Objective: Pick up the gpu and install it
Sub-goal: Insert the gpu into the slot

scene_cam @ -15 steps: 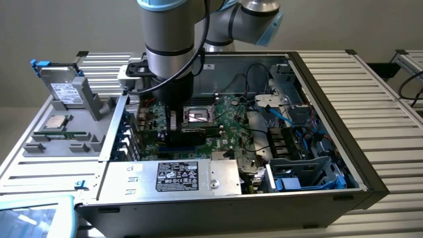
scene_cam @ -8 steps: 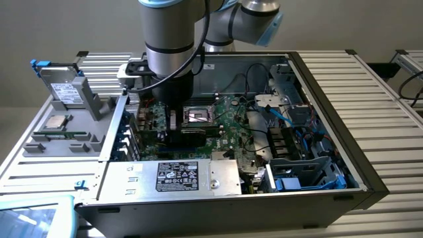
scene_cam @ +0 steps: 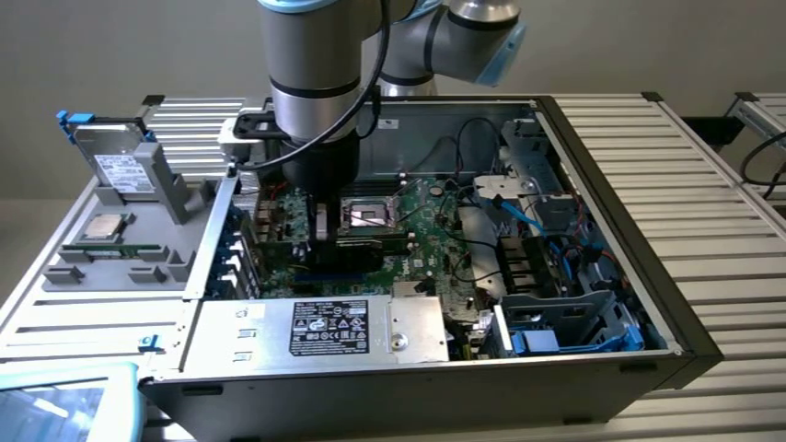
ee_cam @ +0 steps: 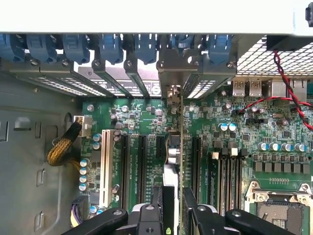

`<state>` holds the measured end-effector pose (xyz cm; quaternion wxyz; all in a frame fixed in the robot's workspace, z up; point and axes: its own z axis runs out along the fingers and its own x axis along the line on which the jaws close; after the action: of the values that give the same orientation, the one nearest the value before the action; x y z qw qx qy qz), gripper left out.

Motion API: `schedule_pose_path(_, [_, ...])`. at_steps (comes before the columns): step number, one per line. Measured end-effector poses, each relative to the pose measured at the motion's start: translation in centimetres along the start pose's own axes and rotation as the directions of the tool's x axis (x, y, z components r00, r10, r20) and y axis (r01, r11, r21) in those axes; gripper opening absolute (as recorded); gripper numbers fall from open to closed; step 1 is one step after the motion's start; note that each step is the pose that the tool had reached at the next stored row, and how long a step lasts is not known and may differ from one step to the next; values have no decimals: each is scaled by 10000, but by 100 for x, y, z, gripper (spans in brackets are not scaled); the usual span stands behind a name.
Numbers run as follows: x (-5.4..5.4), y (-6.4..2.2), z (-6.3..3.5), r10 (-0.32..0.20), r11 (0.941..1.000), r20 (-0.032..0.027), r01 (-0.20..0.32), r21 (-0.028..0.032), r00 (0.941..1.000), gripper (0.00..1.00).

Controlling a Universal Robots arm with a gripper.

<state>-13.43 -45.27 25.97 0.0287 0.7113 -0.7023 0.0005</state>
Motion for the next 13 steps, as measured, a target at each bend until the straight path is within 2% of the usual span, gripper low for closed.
schedule_pose_path(13, [1,-30,-1,83,10000,3,-83,-3,10000,28])
